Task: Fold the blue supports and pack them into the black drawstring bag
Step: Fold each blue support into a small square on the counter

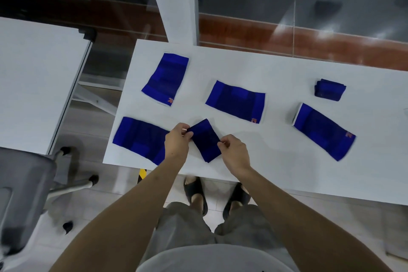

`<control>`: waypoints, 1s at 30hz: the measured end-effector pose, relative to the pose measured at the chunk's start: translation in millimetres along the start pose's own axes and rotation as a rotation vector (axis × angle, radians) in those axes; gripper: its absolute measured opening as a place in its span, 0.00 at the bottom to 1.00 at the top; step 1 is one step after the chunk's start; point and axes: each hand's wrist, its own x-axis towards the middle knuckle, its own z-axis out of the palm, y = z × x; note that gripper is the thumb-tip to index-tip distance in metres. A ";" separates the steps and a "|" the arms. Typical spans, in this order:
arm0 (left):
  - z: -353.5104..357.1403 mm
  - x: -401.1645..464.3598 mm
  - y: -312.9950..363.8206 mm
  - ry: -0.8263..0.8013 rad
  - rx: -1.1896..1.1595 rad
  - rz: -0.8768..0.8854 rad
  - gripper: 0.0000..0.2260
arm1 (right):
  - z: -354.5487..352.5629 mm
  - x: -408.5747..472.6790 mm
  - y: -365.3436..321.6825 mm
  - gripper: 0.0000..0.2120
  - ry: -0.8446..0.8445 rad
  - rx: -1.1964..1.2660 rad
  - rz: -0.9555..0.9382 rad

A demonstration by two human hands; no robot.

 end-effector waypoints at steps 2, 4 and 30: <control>1.0 1.1 0.9 -0.006 0.041 0.013 0.14 | 2.4 0.6 0.6 0.09 0.019 0.016 0.010; 1.5 -1.1 1.9 0.012 0.113 0.053 0.16 | 3.5 1.2 0.9 0.09 0.043 0.027 0.007; 9.6 -33.7 -38.8 -0.225 0.723 0.588 0.23 | -4.3 4.8 -9.3 0.11 -0.016 0.273 0.224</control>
